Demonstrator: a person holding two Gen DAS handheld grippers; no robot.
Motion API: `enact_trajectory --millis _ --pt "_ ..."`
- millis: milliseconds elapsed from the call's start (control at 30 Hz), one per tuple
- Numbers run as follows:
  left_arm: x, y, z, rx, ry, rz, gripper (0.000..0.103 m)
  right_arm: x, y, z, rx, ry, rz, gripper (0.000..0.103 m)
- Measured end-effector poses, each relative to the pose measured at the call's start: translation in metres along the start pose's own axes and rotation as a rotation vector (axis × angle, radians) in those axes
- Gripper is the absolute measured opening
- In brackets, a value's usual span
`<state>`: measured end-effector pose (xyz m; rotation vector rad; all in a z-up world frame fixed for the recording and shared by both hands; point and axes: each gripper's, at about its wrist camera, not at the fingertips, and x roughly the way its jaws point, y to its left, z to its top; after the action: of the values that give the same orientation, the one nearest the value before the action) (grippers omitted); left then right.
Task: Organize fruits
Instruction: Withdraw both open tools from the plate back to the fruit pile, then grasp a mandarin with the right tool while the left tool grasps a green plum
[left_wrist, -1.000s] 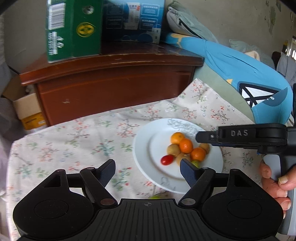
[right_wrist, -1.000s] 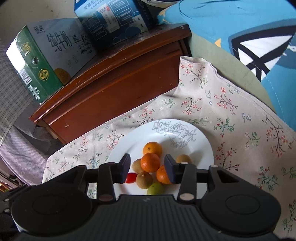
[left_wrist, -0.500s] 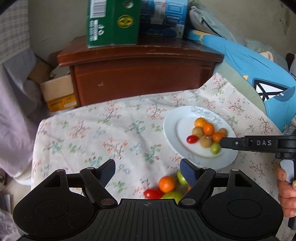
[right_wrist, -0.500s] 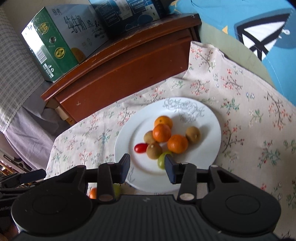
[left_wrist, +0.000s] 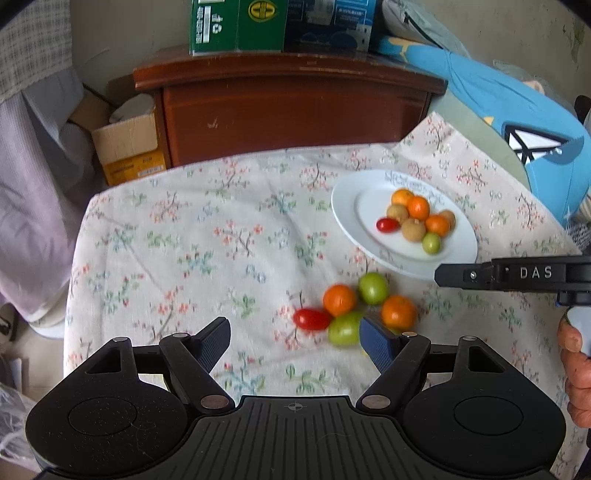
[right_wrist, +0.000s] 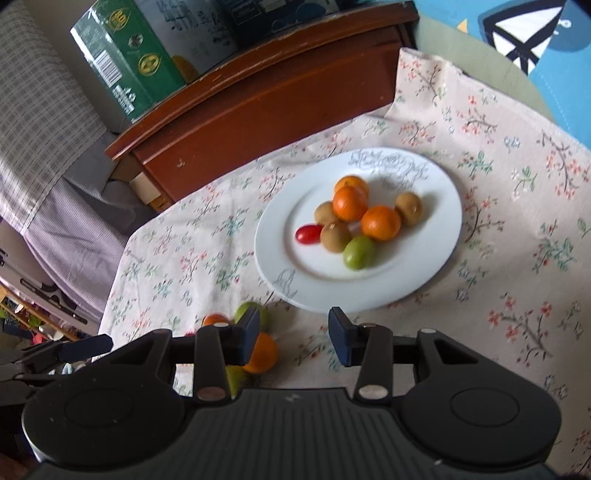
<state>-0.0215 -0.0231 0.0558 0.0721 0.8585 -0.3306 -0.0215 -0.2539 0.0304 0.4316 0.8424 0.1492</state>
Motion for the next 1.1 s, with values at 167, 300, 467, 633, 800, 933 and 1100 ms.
enact_trajectory --millis 167,300,467,633,800,933,1100 --pt "0.004 -0.006 -0.015 0.016 0.032 -0.004 0.078 0.008 0.01 -0.009 -0.033 0.042 0.029 0.043" --pt "0.008 -0.01 -0.022 0.029 0.054 -0.013 0.078 0.017 0.016 -0.014 -0.053 0.066 0.054 0.043" --pt "0.013 -0.013 -0.026 0.02 0.063 -0.033 0.078 0.026 0.022 -0.017 -0.077 0.082 0.053 0.043" --pt "0.015 -0.021 -0.028 0.031 0.058 -0.057 0.078 0.034 0.023 -0.018 -0.086 0.082 0.035 0.043" --pt "0.019 -0.034 -0.03 0.048 0.043 -0.101 0.077 0.041 0.024 -0.02 -0.103 0.087 0.027 0.032" --pt "0.025 -0.043 -0.031 0.051 0.029 -0.125 0.075 0.039 0.023 -0.019 -0.097 0.088 0.027 0.031" --pt "0.031 -0.052 -0.031 0.022 0.016 -0.136 0.072 0.025 0.015 -0.015 -0.072 0.062 0.02 0.031"
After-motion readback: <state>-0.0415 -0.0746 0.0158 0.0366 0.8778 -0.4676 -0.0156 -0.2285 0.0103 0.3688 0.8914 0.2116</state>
